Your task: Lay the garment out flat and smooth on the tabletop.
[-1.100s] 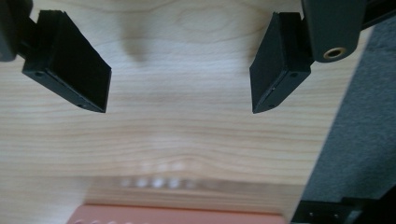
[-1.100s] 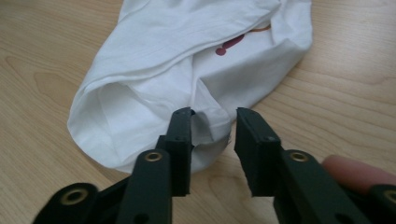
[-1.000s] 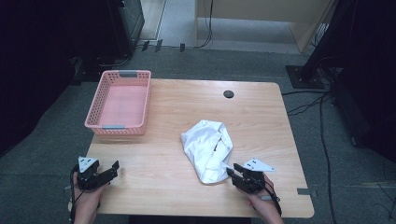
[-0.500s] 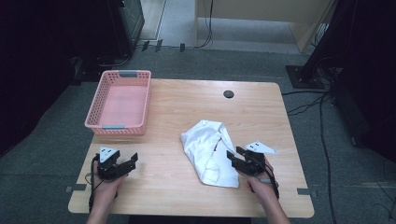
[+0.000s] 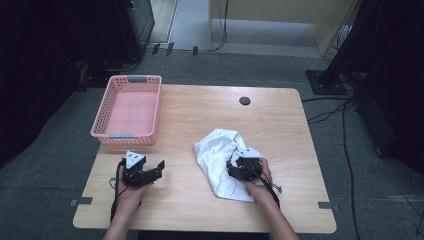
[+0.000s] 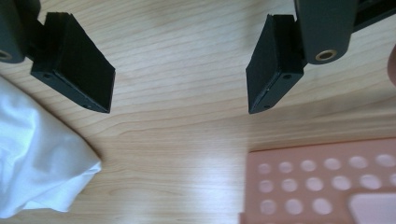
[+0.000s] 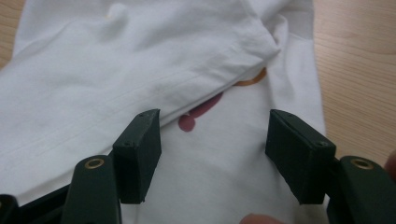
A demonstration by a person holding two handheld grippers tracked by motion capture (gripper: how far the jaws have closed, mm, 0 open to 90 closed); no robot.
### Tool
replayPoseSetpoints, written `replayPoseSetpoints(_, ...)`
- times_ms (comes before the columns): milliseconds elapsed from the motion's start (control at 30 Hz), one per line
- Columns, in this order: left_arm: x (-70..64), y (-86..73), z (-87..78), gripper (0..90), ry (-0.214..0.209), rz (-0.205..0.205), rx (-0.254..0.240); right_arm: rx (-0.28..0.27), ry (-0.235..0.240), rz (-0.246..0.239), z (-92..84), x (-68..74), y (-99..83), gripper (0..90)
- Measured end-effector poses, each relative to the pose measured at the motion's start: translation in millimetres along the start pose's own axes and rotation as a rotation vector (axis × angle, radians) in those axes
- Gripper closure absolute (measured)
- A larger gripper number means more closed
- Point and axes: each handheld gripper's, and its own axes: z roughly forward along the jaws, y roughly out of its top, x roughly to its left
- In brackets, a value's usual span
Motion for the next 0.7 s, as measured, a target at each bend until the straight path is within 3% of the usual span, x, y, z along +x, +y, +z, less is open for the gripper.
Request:
replayPoseSetpoints(200,-18.2,4.3,8.1,24.4,-0.028,0.037,0.009,-0.015,0.014,-0.008,4.5,12.1,1.4,34.8)
replayPoseSetpoints(467,-41.8,5.9,16.6,24.5,-0.061,0.079,0.020,-0.014,-0.001,0.005,11.4,32.1,7.4,34.5)
replayPoseSetpoints(700,-51.3,5.4,23.0,24.6,-0.063,0.088,0.049,-0.020,-0.010,0.018,16.3,45.9,11.3,34.4)
